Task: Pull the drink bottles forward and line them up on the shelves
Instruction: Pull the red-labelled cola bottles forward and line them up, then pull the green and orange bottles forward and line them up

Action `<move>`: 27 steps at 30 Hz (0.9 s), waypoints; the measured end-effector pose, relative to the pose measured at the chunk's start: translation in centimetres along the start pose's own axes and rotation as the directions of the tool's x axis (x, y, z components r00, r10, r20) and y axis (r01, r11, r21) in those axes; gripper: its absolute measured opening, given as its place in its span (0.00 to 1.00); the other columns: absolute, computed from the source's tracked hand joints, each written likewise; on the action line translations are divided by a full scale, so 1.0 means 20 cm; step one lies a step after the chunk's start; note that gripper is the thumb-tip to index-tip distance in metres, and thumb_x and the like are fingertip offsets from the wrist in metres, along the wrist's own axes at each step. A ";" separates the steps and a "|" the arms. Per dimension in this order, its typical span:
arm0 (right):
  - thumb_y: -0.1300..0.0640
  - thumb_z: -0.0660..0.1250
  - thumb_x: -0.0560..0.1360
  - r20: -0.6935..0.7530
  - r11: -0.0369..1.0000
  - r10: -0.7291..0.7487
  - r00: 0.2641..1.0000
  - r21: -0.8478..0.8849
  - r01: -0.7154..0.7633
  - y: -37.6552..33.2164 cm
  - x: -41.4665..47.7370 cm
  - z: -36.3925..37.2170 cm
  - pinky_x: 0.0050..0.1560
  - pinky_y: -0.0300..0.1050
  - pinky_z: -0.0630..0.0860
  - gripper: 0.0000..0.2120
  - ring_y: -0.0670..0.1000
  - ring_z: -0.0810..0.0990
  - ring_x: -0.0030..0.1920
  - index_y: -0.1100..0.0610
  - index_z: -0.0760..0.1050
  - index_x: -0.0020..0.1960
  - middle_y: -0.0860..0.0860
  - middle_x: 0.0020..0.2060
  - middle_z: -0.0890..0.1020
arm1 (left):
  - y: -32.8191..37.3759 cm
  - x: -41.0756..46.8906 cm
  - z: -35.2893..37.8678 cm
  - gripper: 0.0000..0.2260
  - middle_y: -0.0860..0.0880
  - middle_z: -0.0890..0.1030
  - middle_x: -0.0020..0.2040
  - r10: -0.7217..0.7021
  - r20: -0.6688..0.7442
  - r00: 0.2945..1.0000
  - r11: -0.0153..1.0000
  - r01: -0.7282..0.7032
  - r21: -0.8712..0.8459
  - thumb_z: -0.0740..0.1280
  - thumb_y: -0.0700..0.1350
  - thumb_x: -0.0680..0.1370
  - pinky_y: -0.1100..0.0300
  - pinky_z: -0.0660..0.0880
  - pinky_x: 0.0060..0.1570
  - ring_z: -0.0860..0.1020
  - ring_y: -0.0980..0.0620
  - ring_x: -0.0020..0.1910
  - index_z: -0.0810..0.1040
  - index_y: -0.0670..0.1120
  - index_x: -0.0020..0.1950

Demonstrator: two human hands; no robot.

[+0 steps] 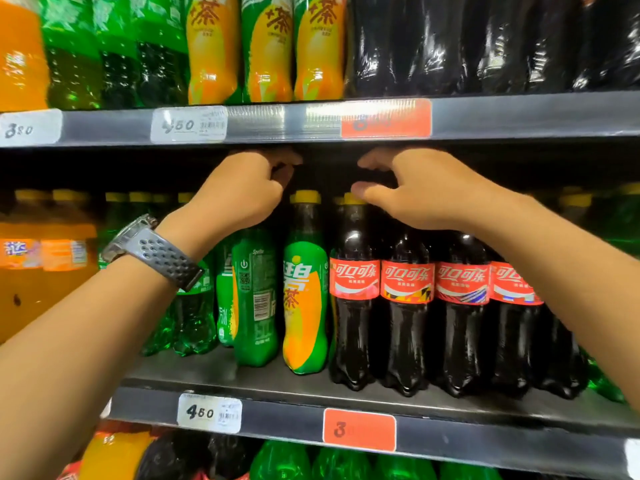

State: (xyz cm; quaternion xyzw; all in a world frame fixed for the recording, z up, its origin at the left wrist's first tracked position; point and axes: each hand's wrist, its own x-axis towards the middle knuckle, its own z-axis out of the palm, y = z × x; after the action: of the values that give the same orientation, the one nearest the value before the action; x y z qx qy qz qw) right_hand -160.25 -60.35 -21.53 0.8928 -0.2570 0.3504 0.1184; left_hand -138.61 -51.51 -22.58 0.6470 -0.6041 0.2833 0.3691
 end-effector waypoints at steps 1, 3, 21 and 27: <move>0.38 0.60 0.76 0.012 0.999 -0.033 0.999 -0.017 0.033 -0.06 0.03 0.02 0.56 0.41 0.66 0.28 0.52 0.72 0.65 0.50 0.67 0.71 0.50 0.67 0.73 | -0.05 0.00 -0.01 0.15 0.47 0.80 0.56 -0.019 0.020 1.000 0.998 0.018 0.062 0.61 0.49 0.80 0.61 0.68 0.46 0.77 0.45 0.52 0.74 0.54 0.66; 0.37 0.59 0.76 0.059 0.997 -0.048 0.997 -0.053 0.051 -0.18 0.11 0.09 0.58 0.44 0.68 0.29 0.55 0.71 0.66 0.51 0.66 0.71 0.52 0.67 0.73 | -0.15 0.00 -0.02 0.19 0.46 0.76 0.65 -0.069 0.080 0.994 0.985 0.055 0.165 0.63 0.53 0.78 0.57 0.70 0.57 0.73 0.43 0.62 0.72 0.52 0.69; 0.39 0.65 0.72 0.080 0.964 0.132 0.988 -0.241 -0.109 -0.32 0.34 0.30 0.44 0.43 0.70 0.18 0.57 0.76 0.45 0.52 0.78 0.52 0.55 0.51 0.80 | -0.33 -0.04 0.02 0.19 0.51 0.82 0.50 -0.094 0.245 0.965 0.903 0.186 -0.387 0.69 0.43 0.74 0.60 0.80 0.46 0.83 0.50 0.43 0.76 0.57 0.63; 0.43 0.65 0.74 0.121 0.988 0.070 0.990 -0.143 -0.052 -0.28 0.32 0.27 0.43 0.43 0.71 0.15 0.56 0.78 0.45 0.52 0.79 0.53 0.54 0.48 0.80 | -0.28 -0.03 0.01 0.14 0.48 0.82 0.46 -0.072 0.124 0.990 0.992 0.084 -0.094 0.73 0.52 0.71 0.58 0.76 0.44 0.80 0.47 0.44 0.80 0.50 0.55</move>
State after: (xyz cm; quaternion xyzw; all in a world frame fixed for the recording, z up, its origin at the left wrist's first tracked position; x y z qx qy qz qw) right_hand -150.13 -60.11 -21.19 0.8944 -0.3151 0.2780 0.1530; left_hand -133.11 -51.36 -23.99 0.6669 -0.6129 0.1987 0.3744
